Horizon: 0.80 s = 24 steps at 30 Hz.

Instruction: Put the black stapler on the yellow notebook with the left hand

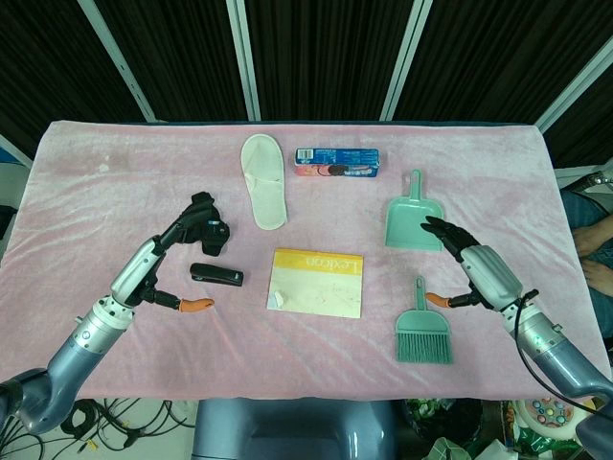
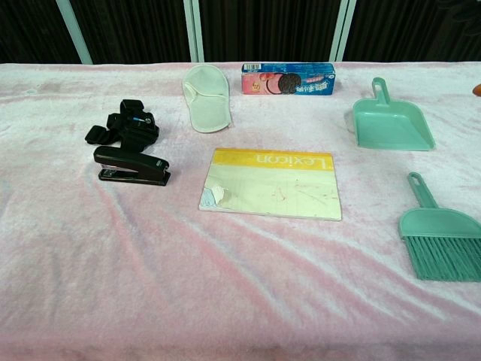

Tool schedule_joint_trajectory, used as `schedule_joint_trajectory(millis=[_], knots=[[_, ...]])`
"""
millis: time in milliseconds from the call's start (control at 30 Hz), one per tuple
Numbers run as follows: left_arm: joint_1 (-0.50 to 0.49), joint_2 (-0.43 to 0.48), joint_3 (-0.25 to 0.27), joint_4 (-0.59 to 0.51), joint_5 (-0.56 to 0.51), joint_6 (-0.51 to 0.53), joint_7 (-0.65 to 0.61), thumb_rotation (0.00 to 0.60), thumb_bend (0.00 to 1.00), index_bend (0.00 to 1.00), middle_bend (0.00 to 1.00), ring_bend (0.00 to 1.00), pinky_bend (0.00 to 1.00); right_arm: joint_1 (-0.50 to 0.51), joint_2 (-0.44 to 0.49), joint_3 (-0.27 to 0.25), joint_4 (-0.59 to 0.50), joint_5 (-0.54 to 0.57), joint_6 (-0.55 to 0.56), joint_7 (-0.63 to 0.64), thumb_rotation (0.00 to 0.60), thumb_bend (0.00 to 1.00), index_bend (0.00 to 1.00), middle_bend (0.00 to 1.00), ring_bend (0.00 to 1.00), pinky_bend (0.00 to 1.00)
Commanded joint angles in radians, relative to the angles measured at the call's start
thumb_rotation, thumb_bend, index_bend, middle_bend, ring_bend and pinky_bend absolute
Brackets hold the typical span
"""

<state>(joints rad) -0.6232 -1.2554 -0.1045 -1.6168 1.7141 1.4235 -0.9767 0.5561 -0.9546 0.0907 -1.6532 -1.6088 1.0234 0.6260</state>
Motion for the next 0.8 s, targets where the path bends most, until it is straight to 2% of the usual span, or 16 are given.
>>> schedule_joint_trajectory(millis=[33, 300, 800], knots=[[0.008, 0.003, 0.007, 0.007, 0.006, 0.014, -0.011, 0.600, 0.06, 0.08, 0.01, 0.00, 0.10, 0.004, 0.000, -0.002, -0.009, 0.013, -0.005, -0.016, 0.600, 0.11, 0.01, 0.00, 0.00, 0.07], [0.021, 0.003, 0.022, 0.012, 0.021, 0.028, 0.031, 0.600, 0.06, 0.08, 0.01, 0.00, 0.11, -0.001, 0.007, -0.001, -0.028, 0.013, 0.014, -0.045, 0.600, 0.11, 0.01, 0.00, 0.00, 0.07], [0.022, -0.026, 0.013, 0.035, 0.014, 0.026, 0.172, 0.600, 0.06, 0.08, 0.02, 0.00, 0.14, -0.010, 0.020, -0.003, -0.023, 0.031, 0.030, -0.077, 0.600, 0.11, 0.01, 0.00, 0.00, 0.07]])
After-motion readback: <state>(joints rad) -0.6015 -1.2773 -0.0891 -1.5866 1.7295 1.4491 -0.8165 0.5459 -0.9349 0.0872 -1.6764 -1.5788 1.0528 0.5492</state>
